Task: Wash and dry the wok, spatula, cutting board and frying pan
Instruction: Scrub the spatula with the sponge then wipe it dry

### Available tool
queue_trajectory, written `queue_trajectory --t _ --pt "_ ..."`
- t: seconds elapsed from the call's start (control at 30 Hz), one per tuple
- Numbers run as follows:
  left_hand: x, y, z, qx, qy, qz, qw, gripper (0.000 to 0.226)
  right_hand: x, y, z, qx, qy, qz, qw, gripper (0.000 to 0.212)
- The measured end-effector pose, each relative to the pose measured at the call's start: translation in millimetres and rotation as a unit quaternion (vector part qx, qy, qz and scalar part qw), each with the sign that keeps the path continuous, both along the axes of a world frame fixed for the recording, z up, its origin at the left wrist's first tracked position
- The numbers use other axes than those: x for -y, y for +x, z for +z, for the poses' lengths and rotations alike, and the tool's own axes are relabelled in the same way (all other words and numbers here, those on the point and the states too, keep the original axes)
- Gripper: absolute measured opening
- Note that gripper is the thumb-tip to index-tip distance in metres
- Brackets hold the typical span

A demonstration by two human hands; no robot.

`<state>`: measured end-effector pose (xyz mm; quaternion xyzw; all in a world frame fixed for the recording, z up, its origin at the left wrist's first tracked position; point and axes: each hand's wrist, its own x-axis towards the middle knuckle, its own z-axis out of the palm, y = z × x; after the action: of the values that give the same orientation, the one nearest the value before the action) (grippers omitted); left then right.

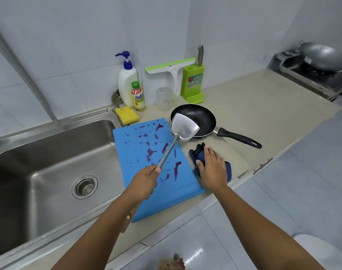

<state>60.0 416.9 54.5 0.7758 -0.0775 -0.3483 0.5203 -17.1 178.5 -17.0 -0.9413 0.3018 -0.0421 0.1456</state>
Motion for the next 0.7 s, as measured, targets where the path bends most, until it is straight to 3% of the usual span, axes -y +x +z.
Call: queue_trajectory --t 0.07,0.13,0.23,0.33,0.43,0.7 --pt "6 -4 0 -0.003 -0.003 -0.014 1.000 0.025 2 1 3 -0.001 0.041 -0.001 0.999 0.058" --pt "14 -7 3 -0.001 -0.005 -0.032 0.999 0.027 1 1 20 0.059 0.163 -0.047 0.984 0.048" --pt "27 -12 8 -0.001 -0.010 -0.068 0.998 0.028 -10 -4 55 0.233 0.370 -0.195 0.878 0.035" --pt "37 -15 10 -0.002 -0.017 -0.113 0.993 0.026 -9 -13 70 0.376 0.439 -0.294 0.762 0.029" --pt "47 -16 11 0.000 -0.016 -0.184 0.983 0.026 4 -29 84 0.458 0.423 -0.344 0.702 0.034" --pt "98 -24 16 0.001 -0.023 -0.335 0.942 0.024 37 -93 81 0.518 0.365 -0.436 0.639 0.031"
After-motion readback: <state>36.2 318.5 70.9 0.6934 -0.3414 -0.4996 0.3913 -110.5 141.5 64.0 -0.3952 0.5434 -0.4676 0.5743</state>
